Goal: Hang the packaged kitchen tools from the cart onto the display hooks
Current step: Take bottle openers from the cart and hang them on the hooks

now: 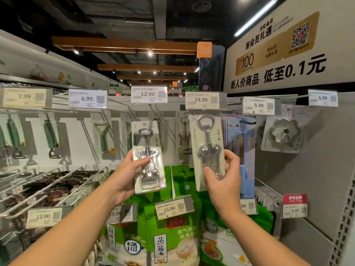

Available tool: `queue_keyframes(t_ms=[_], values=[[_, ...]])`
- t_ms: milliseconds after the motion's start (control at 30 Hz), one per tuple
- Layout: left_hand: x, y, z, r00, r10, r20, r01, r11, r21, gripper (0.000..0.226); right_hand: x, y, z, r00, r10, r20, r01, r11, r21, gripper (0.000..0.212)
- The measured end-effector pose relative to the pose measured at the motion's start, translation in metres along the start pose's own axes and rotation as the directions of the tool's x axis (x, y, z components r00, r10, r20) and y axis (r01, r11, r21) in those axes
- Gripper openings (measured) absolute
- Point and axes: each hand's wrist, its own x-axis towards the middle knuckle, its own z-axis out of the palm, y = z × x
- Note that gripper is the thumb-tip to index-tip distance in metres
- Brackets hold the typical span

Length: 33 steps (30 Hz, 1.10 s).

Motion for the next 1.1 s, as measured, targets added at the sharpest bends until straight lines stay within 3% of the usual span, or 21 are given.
queue_keyframes(t_ms=[267,633,800,900,967,1100], values=[[0.005,-0.004,-0.003,1.000,-0.013,-0.021,0.013,1.000,-0.024,0.040,0.010,0.003,0.008,1.000,-0.030,-0.001,0.030,0.998,-0.050,0.071],[0.015,-0.009,-0.017,0.999,0.001,-0.032,-0.002,1.000,-0.024,0.061,0.009,0.014,0.019,0.993,-0.020,-0.117,0.021,1.000,0.010,0.062],[0.021,-0.007,-0.018,1.000,0.010,-0.029,-0.011,0.999,-0.031,0.060,0.033,0.031,0.034,0.999,0.029,-0.044,-0.031,0.998,-0.056,0.058],[0.029,-0.009,-0.014,1.000,0.008,-0.028,-0.009,0.999,-0.043,0.083,0.062,0.052,0.046,0.993,0.115,0.011,-0.114,0.990,-0.086,0.055],[0.032,-0.010,-0.007,0.999,0.025,-0.028,-0.026,0.999,-0.024,0.086,0.081,0.063,0.052,0.981,0.181,0.067,-0.171,0.976,-0.134,0.055],[0.035,-0.012,0.006,0.999,0.043,-0.005,-0.043,0.999,0.000,0.105,0.116,0.088,0.064,0.936,0.306,0.171,-0.260,0.933,-0.248,0.078]])
